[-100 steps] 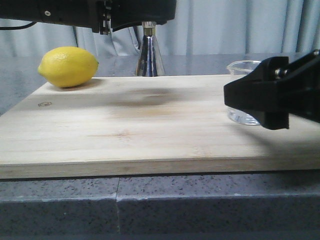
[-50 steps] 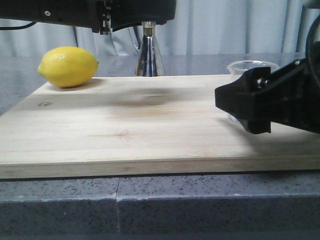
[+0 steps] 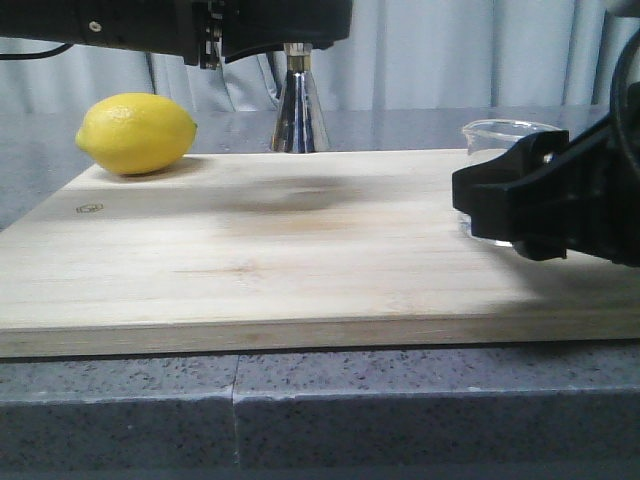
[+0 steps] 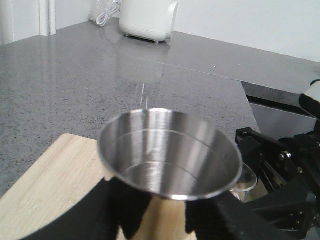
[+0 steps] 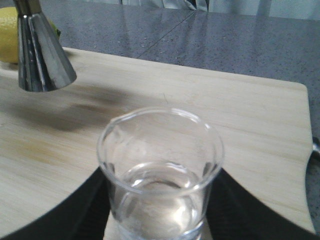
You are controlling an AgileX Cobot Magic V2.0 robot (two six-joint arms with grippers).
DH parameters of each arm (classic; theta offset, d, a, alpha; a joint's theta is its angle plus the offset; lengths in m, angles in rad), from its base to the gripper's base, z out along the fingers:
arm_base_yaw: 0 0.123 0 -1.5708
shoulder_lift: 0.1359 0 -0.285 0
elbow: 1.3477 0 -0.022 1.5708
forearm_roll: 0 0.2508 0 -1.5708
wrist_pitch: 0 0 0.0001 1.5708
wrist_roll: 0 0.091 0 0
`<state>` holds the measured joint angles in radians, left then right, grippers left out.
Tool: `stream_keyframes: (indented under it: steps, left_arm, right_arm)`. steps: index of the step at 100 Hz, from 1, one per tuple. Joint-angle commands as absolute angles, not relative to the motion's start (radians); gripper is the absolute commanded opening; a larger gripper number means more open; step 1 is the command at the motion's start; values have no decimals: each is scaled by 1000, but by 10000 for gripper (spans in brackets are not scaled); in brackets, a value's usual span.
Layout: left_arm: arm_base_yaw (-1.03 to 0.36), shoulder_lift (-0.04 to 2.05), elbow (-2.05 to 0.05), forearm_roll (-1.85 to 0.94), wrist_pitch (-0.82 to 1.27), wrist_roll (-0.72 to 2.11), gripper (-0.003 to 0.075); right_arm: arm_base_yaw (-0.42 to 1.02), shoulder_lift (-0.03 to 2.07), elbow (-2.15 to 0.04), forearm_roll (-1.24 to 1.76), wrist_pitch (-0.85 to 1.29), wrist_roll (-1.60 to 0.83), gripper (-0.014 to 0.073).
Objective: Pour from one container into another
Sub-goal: 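Reach the right gripper to the glass beaker, grasp and lift it, then move the beaker with the right gripper above the held jigger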
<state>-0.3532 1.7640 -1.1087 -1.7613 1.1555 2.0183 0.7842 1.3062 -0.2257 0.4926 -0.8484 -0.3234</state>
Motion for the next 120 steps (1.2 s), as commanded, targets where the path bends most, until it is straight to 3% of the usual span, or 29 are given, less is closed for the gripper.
stream_keyframes:
  steps: [1, 35, 84, 120]
  left_arm:
    - [-360, 1717, -1138, -1850, 1251, 2010, 259]
    - [-360, 1717, -1138, -1850, 1251, 2010, 259]
    - [-360, 1717, -1138, -1850, 1251, 2010, 259]
    - [-360, 1717, -1138, -1850, 1251, 2010, 259]
  right_arm:
    - [783, 1287, -252, 467, -931, -323, 269]
    - [765, 1163, -469, 467, -653, -403, 269]
    - [656, 1125, -961, 385, 142, -560, 269]
    - [656, 1180, -1205, 110, 356, -560, 269]
